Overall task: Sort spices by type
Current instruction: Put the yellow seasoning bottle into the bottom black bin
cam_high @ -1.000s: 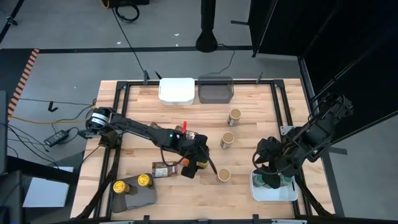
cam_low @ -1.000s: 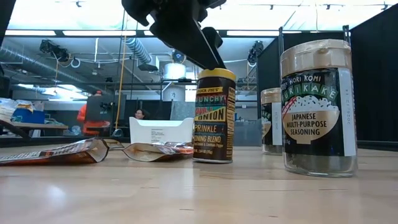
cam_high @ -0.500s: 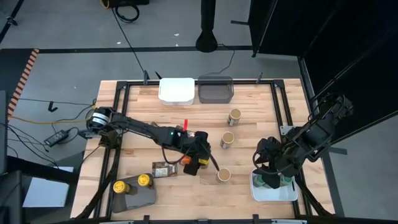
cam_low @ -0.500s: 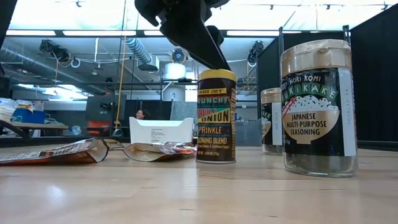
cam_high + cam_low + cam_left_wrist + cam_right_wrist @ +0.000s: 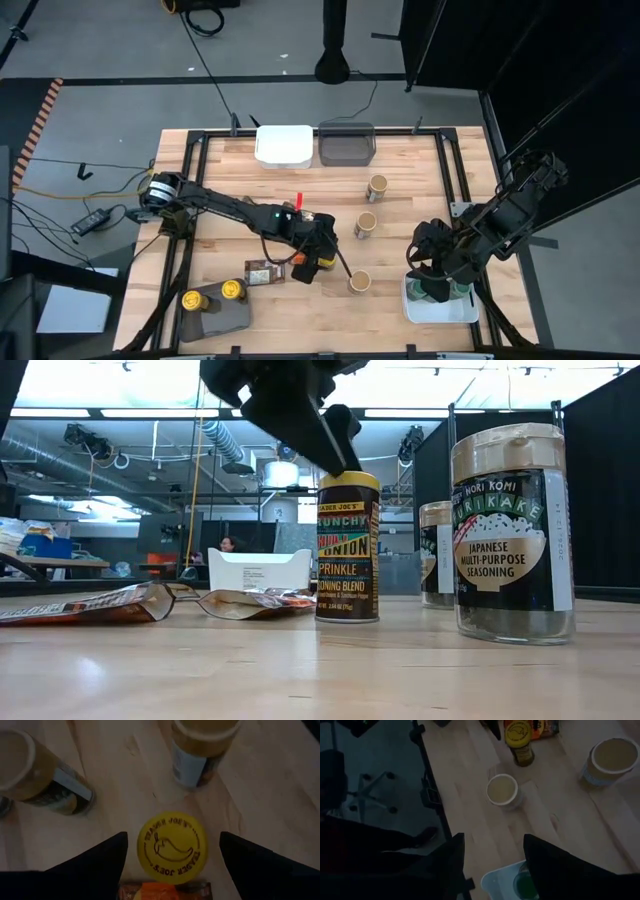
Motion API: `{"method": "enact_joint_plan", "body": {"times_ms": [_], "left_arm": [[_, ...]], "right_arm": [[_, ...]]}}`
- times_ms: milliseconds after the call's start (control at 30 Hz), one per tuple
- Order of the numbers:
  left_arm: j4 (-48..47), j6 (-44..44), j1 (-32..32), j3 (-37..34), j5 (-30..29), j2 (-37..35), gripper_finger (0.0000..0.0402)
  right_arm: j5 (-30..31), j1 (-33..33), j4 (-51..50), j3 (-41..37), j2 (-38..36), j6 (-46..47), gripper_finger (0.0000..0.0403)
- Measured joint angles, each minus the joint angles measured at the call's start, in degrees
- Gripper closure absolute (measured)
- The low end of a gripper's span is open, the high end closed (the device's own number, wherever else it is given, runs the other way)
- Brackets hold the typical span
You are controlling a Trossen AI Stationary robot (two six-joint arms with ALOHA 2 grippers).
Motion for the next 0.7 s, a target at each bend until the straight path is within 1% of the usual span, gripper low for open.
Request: {"method": "enact_joint_plan", "body": {"times_ms": [233,333,533,700], "left_arm": [[-0.1,0.4,0.2,0.1,0.6,1.3,0.0078],[-1.2,0.4,0.2,-0.1,1.4,1.6,0.0086],[-0.7,0.4,0.2,0.0,1.6,1.5,0.0130],[1.4,-0.1,0.3,0.0,3.8,2.6,0.0161]], "right_arm": [[1.3,0.0,0.0,0.0,0.0,0.0,0.0191],[1.3,0.0,0.0,0.0,0.0,0.0,0.0191],[1.3,0.0,-0.1,0.0,0.0,0.0,0.0191],[1.3,0.0,-0.2,0.0,0.0,0.0,0.0191]]}}
